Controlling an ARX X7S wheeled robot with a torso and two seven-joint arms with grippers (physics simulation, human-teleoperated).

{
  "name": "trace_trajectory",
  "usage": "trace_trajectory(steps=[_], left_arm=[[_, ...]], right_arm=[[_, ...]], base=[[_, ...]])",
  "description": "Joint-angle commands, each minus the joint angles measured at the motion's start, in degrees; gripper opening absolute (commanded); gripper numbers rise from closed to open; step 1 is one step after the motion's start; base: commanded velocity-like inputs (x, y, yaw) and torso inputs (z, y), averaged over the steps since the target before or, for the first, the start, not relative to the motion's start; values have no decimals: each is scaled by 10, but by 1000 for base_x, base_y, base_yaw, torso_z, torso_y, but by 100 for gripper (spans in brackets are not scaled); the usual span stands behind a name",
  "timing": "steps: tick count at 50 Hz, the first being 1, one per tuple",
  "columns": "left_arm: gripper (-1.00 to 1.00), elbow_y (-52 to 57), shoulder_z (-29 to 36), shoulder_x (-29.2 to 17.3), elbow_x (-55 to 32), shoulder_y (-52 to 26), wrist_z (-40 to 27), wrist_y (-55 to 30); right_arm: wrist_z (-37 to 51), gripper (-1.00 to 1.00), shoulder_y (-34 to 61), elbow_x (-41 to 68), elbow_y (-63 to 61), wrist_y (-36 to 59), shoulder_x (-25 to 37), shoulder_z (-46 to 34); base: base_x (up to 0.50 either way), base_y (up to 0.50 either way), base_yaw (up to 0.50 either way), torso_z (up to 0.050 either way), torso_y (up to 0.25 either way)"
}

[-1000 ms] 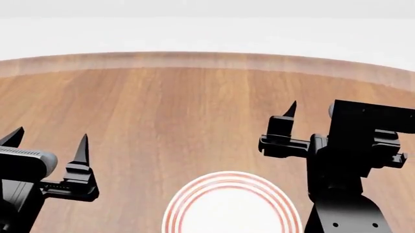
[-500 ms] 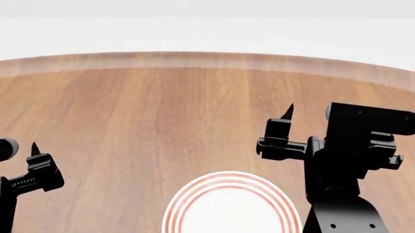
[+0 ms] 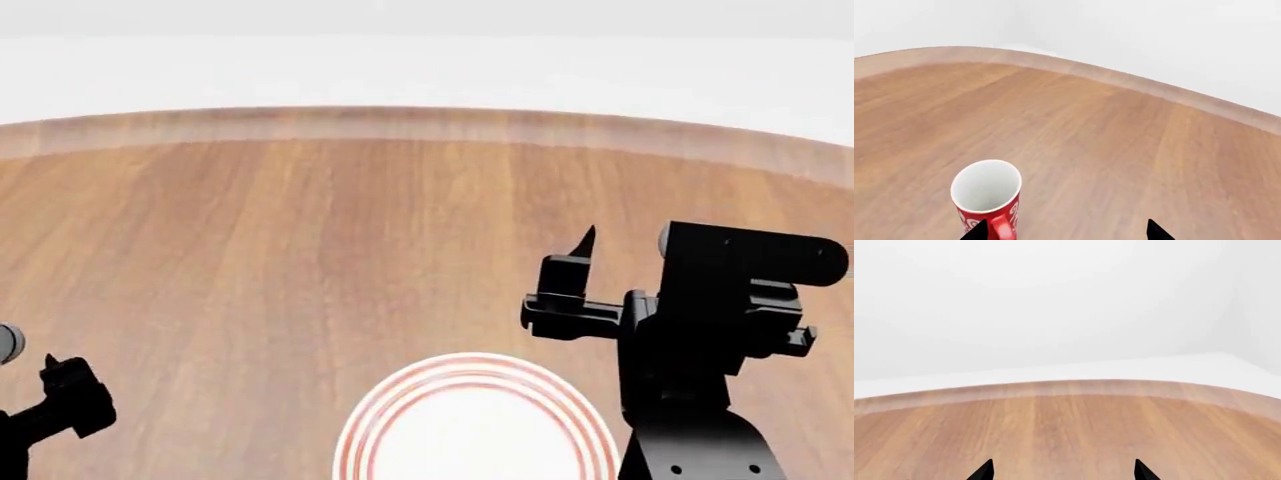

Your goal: Pick up the red mug and put it on the plate

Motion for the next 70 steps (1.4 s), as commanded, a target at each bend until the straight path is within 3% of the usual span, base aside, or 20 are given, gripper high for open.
trace_trajectory(steps=[1,51,70], left_arm=[[100,-30,-9,3,-15,14,-8,17],[100,-284,-38,-50,-49,-81,8,67],[100,-360,-23,-81,-52,-132,21,13]], right_arm=[[1,100,-2,2,9,-8,1,-4],[8,100,-5,10,30,-26,5,-18],[8,100,-7,12,48,-39,5,-24]], base=[[0,0,0,0,0],[0,0,0,0,0],[0,0,0,0,0]])
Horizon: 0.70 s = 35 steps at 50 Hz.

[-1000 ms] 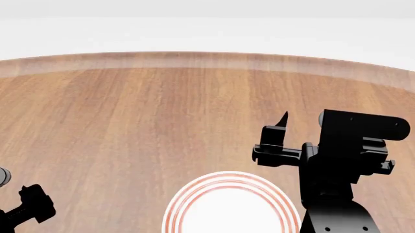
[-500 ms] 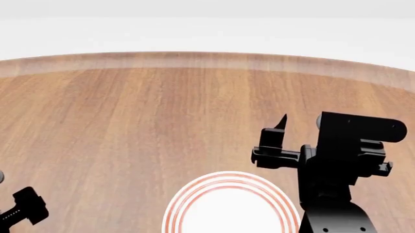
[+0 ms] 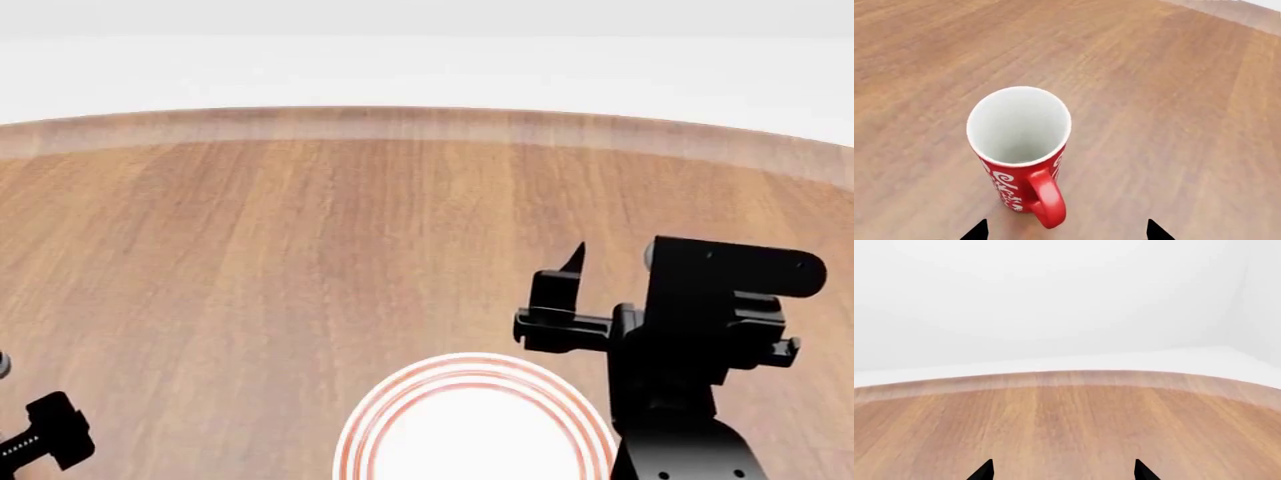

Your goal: Pick up the red mug and put it on the plate

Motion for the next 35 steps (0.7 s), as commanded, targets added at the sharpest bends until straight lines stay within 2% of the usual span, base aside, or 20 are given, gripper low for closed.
trace_trajectory(steps=[1,15,24,35], left_arm=[[100,-62,6,-17,1,-32,7,-15],[100,-116,10,-26,0,-59,17,-22],[100,-232,29,-40,15,-116,53,13],[100,-278,27,-45,15,-136,58,23]], right_arm=[[0,100,-1,1,12,-9,0,-4],[1,100,-5,2,15,-14,1,-9],[0,100,-5,1,30,-23,1,-15],[1,100,-5,3,37,-27,1,-19]], base=[[0,0,0,0,0],[0,0,0,0,0],[0,0,0,0,0],[0,0,0,0,0]])
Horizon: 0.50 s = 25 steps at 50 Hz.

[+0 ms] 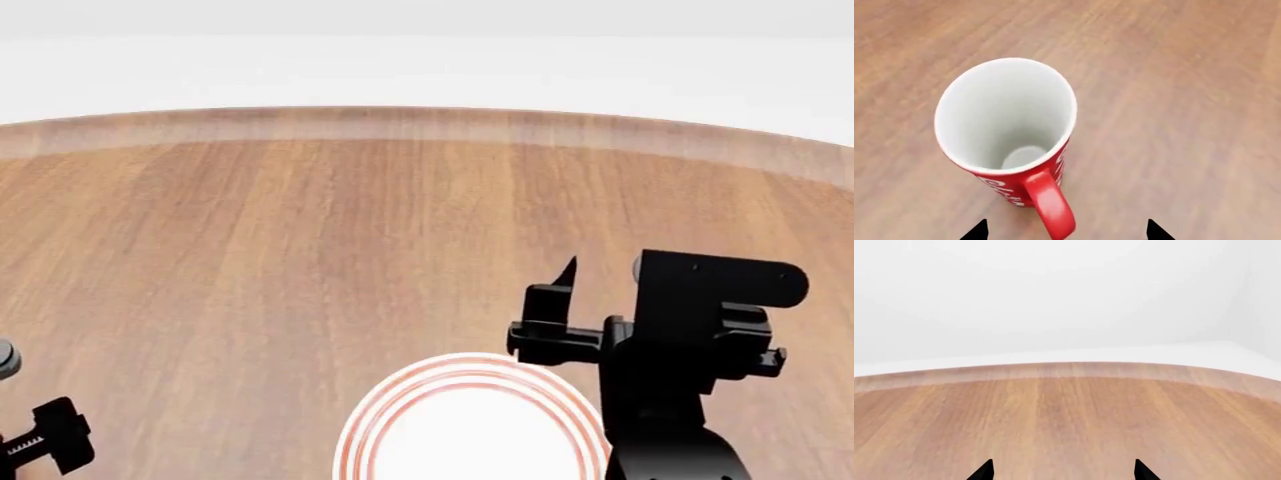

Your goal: Pick up the red mug and put it on the plate

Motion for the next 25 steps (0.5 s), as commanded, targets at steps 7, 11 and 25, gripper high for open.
trace_trajectory(steps=[7,11,25], left_arm=[[100,-74,-3,-10,-1,-35,10,13],[100,-79,-8,-11,-5,-37,9,8],[-100,-63,-9,-10,-8,-29,5,5]], right_arm=[[0,100,-2,1,14,-11,0,-7],[1,100,-3,4,10,-8,1,-7],[2,100,-7,6,18,-17,1,-10]], base=[[0,0,0,0,0],[0,0,0,0,0],[0,0,0,0,0]])
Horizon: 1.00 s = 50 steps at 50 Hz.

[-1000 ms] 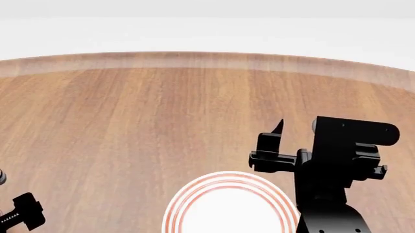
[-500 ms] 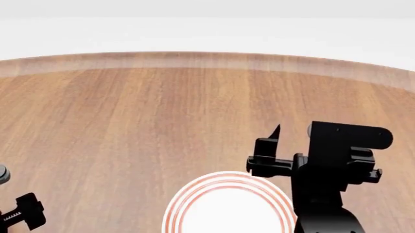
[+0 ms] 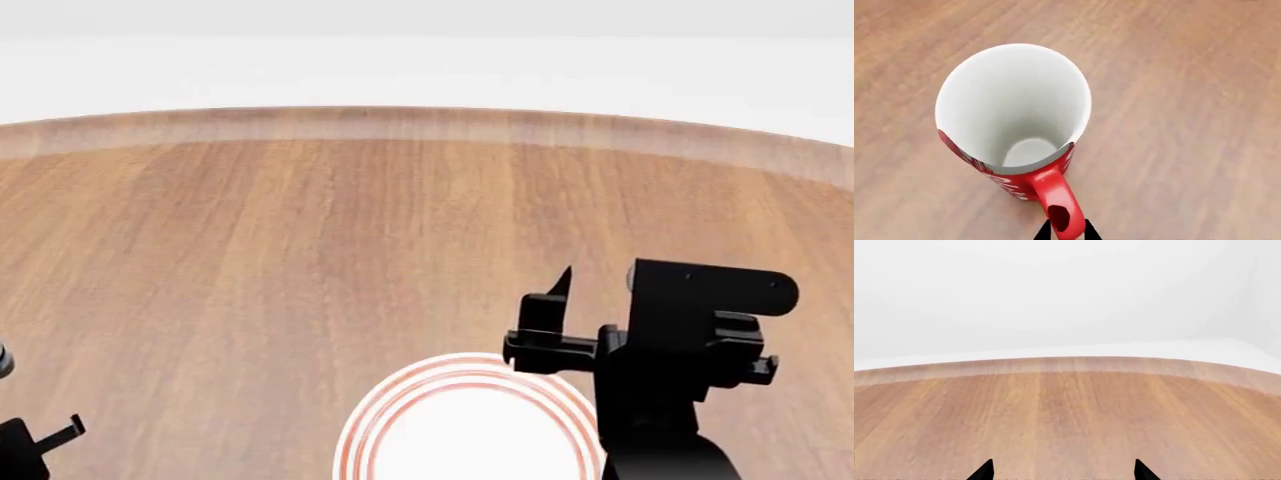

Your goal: Pick up the red mug and put it on the plate

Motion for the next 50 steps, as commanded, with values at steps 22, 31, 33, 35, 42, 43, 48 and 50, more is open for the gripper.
trace_trajectory(steps=[22,31,33,35,42,43,48,50], left_arm=[[-100,36,13,0,7,12,-7,-11],[-100,191,50,7,-3,37,-1,-107],[-100,204,63,11,-3,33,6,-120],[-100,206,74,13,-2,29,12,-124],[-100,195,115,29,5,-1,38,-131],[-100,191,119,30,7,-5,40,-129],[-100,171,156,47,16,-28,66,-123],[-100,160,171,54,20,-37,78,-118]], right_arm=[[2,100,-1,6,13,-11,1,-9],[4,100,3,11,8,-5,3,-9],[5,100,3,13,5,-3,3,-9],[5,100,3,13,5,-2,3,-10],[7,100,5,15,3,0,5,-10],[8,100,5,15,2,0,5,-10],[10,100,5,17,-1,1,7,-10],[10,100,5,18,-1,1,7,-9]], base=[[0,0,0,0,0],[0,0,0,0,0],[0,0,0,0,0],[0,0,0,0,0],[0,0,0,0,0],[0,0,0,0,0],[0,0,0,0,0],[0,0,0,0,0]])
